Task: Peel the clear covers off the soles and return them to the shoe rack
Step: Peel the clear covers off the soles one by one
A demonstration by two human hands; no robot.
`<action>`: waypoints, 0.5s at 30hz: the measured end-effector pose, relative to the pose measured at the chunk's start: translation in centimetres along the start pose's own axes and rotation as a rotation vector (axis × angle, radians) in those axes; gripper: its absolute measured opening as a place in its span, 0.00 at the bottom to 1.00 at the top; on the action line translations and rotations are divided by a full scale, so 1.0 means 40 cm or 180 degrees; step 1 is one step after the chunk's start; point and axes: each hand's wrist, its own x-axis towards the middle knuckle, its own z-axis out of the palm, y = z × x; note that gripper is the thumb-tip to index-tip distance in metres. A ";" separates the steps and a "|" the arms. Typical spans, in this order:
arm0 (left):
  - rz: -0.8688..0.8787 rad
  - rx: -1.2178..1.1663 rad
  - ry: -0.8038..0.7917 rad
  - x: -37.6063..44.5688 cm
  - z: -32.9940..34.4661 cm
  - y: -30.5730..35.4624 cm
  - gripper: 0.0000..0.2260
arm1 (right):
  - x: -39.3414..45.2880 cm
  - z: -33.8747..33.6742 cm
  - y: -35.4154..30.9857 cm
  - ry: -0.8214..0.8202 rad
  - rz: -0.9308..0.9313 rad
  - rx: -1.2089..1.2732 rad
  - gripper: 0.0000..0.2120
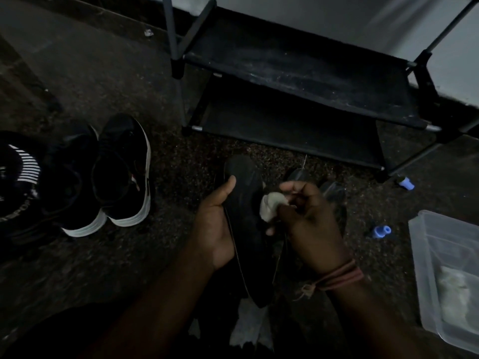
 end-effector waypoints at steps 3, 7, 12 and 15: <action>0.0099 -0.0023 0.0124 -0.002 -0.003 0.006 0.23 | -0.007 0.004 0.004 -0.0331 -0.0229 -0.0251 0.16; 0.0089 -0.0082 0.0397 0.003 -0.007 -0.003 0.22 | -0.022 0.016 0.008 -0.0301 -0.0444 -0.1000 0.13; 0.0101 0.0189 0.0490 0.022 -0.003 -0.027 0.27 | -0.017 0.014 0.012 -0.0141 -0.0945 -0.1504 0.07; 0.0089 0.0317 0.0346 0.028 -0.005 -0.049 0.27 | -0.019 0.012 0.024 -0.0261 -0.1148 -0.1646 0.06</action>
